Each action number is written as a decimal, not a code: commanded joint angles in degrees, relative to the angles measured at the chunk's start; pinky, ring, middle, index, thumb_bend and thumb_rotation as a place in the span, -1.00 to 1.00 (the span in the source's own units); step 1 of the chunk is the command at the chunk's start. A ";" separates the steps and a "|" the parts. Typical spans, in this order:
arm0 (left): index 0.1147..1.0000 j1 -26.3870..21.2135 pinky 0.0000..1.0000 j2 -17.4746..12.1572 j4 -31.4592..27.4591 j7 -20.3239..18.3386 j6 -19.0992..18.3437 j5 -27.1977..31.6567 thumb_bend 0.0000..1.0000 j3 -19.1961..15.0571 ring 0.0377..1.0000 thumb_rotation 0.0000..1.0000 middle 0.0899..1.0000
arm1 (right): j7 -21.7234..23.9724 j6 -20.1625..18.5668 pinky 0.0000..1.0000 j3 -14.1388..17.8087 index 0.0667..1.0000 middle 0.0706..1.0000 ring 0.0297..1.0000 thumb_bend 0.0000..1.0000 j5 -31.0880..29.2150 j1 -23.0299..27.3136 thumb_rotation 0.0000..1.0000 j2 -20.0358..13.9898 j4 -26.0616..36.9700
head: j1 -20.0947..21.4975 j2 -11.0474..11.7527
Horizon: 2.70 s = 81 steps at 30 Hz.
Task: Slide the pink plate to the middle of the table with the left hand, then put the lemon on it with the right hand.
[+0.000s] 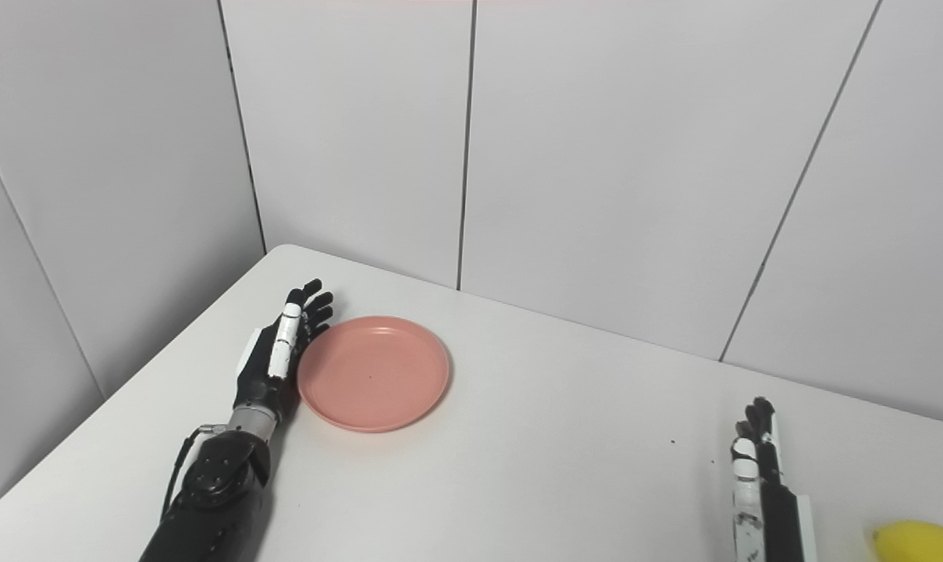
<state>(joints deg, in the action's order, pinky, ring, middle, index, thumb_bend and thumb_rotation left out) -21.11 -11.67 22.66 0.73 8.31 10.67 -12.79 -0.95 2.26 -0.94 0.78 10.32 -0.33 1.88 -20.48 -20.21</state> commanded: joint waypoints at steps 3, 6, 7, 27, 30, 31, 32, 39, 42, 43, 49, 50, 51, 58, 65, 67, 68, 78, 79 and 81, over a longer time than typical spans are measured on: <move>0.76 0.14 0.81 1.31 -1.14 -1.36 0.30 -0.08 0.36 1.65 0.81 1.00 0.78 | -0.37 1.58 1.00 0.29 1.00 1.00 1.00 -0.58 0.31 1.09 1.00 0.24 0.48 | 1.99 -0.86; 0.75 0.17 0.81 1.58 -1.64 -1.81 -0.69 0.23 0.39 2.30 0.81 1.00 0.76 | -0.71 3.35 1.00 0.29 1.00 0.98 1.00 -0.54 0.85 1.32 1.00 0.18 -1.33 | 4.15 -1.58; 0.74 0.20 0.81 1.68 -1.84 -1.90 -1.01 0.29 0.38 2.43 0.80 1.00 0.75 | -0.81 3.93 1.00 0.30 0.99 0.97 0.99 -0.49 0.96 1.39 1.00 0.19 -1.88 | 4.15 -1.58; 0.80 -2.92 0.97 7.92 0.64 -2.22 -0.38 -3.14 0.40 7.92 0.90 1.00 0.84 | -3.02 7.89 0.95 0.22 0.88 0.88 0.89 0.20 4.24 3.02 0.99 0.22 -8.80 | 15.03 -6.48; 0.80 -2.94 1.00 8.60 0.21 -2.64 -1.10 -2.20 0.42 7.83 0.92 1.00 0.86 | -3.24 7.57 0.97 0.13 0.88 0.88 0.90 0.23 4.70 3.22 1.00 0.44 -8.87 | 16.42 -6.91; 0.81 -2.92 1.00 8.96 0.07 -2.76 -1.24 -1.81 0.42 7.78 0.92 1.00 0.86 | -3.36 7.62 0.96 0.19 0.87 0.88 0.89 0.27 4.80 3.34 0.98 0.56 -9.03 | 16.42 -6.91; 0.82 -2.92 1.00 9.24 0.02 -2.86 -1.24 -1.58 0.42 7.78 0.92 1.00 0.86 | -3.48 7.68 0.96 0.26 0.87 0.88 0.89 0.28 4.84 3.46 0.98 0.73 -9.16 | 16.94 -7.08; 0.84 -3.13 0.98 11.00 0.23 -3.02 -0.06 -2.00 0.40 8.46 0.88 1.00 0.86 | -3.48 8.34 0.94 0.19 0.86 0.88 0.88 0.38 5.14 4.13 0.96 1.11 -9.86 | 19.34 -7.82; 0.86 -3.31 0.98 11.32 0.52 -3.23 0.12 -2.31 0.42 8.78 0.90 1.00 0.87 | -3.55 8.20 0.94 0.00 0.87 0.89 0.89 0.41 5.55 4.34 0.97 1.22 -9.95 | 21.47 -8.55; 0.87 -3.36 0.98 11.39 0.60 -3.31 0.16 -2.40 0.41 8.93 0.92 1.00 0.88 | -3.60 8.05 0.94 -0.07 0.87 0.89 0.90 0.43 5.77 4.38 0.99 1.25 -9.92 | 21.71 -8.60; 0.85 -3.37 0.94 11.99 0.54 -3.64 0.39 -2.62 0.34 9.71 0.90 1.00 0.87 | -4.41 8.81 0.88 -0.52 0.87 0.88 0.88 0.37 6.72 4.83 0.99 1.69 -10.86 | 25.68 -9.36; 0.84 -3.29 0.92 12.01 0.31 -3.56 0.20 -3.05 0.33 10.01 0.89 1.00 0.86 | -4.38 9.03 0.88 -0.63 0.88 0.89 0.88 0.38 6.70 4.89 1.00 1.71 -11.04 | 26.80 -9.59; 0.85 -3.22 0.89 12.01 0.12 -3.50 0.04 -3.34 0.32 10.23 0.89 1.00 0.87 | -4.38 9.19 0.88 -0.70 0.88 0.89 0.88 0.42 6.69 4.93 1.00 1.73 -11.16 | 26.80 -9.59; 0.86 -3.49 0.89 12.85 0.73 -4.77 1.08 -2.33 0.31 10.95 0.88 1.00 0.86 | -4.31 10.12 0.91 -0.79 0.89 0.91 0.91 0.46 5.61 5.36 0.97 2.45 -11.91 | 30.38 -10.29; 0.86 -2.99 0.94 14.27 -0.31 -4.71 0.39 -2.75 0.27 12.03 0.88 1.00 0.86 | -4.84 10.04 0.88 -1.40 0.91 0.91 0.89 0.31 6.79 5.44 1.00 2.77 -11.97 | 32.50 -10.78; 0.88 -2.71 0.97 14.32 -0.68 -4.83 0.24 -2.93 0.26 12.38 0.91 1.00 0.88 | -5.11 9.82 0.88 -1.57 0.91 0.91 0.89 0.28 7.37 5.47 1.00 2.82 -11.96 | 32.93 -10.92; 0.89 -2.62 0.97 14.33 -0.71 -4.89 0.34 -3.05 0.26 12.54 0.92 1.00 0.90 | -5.24 9.67 0.87 -1.61 0.91 0.90 0.89 0.27 7.61 5.48 1.00 2.88 -11.92 | 32.93 -10.92; 0.87 -2.06 0.96 15.45 -1.34 -4.74 1.20 -3.84 0.30 13.34 0.92 1.00 0.89 | -6.13 9.88 0.86 -1.94 0.92 0.91 0.87 0.27 8.81 5.83 1.00 3.66 -12.72 | 34.53 -11.18; 0.87 -2.07 0.95 15.49 -1.14 -4.78 1.30 -3.96 0.30 13.45 0.92 1.00 0.89 | -6.22 9.95 0.86 -1.92 0.92 0.91 0.87 0.27 8.81 5.88 1.00 3.73 -12.81 | 35.05 -11.30; 0.88 -2.02 0.99 15.54 -1.21 -4.72 1.07 -4.13 0.31 13.68 0.93 1.00 0.89 | -6.37 10.01 0.86 -1.89 0.91 0.91 0.86 0.27 8.76 5.96 0.99 3.85 -12.93 | 35.60 -11.36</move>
<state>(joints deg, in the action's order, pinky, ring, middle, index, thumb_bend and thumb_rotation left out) -22.87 3.05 21.65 -3.52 7.76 7.08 0.50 -6.76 9.32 -2.63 9.54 15.09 2.75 -11.04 14.59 -31.46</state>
